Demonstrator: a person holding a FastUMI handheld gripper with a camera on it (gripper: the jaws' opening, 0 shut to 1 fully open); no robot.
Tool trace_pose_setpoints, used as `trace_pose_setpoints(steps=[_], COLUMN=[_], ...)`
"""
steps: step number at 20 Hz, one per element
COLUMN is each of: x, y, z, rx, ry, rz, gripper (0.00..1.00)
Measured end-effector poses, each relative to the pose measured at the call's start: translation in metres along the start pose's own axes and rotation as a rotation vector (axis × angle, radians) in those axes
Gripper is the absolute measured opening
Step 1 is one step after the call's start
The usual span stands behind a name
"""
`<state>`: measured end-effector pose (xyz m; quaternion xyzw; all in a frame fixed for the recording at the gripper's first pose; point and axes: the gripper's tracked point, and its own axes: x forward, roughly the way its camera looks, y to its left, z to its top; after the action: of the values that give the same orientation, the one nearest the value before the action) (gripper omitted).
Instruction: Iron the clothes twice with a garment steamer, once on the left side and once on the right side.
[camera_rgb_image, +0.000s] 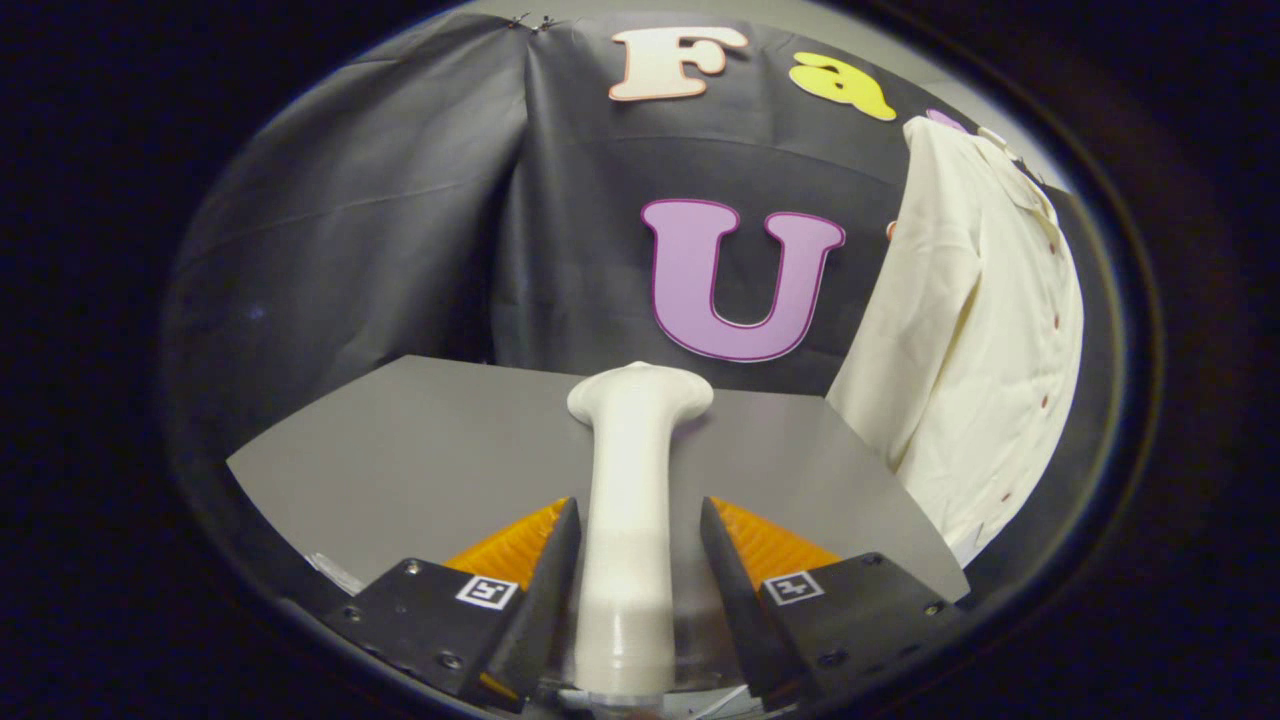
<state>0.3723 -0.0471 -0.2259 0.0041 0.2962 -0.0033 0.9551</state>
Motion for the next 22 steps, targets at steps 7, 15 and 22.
trace_pose_setpoints(steps=[7,15,22], x=[-0.004,-0.084,-0.16], y=[0.004,-0.005,-0.048], z=[0.006,0.038,0.062], rx=[0.047,0.05,0.018], ry=[-0.049,-0.292,-0.418], rz=[0.014,0.087,0.084], gripper=[0.37,0.35,0.35])
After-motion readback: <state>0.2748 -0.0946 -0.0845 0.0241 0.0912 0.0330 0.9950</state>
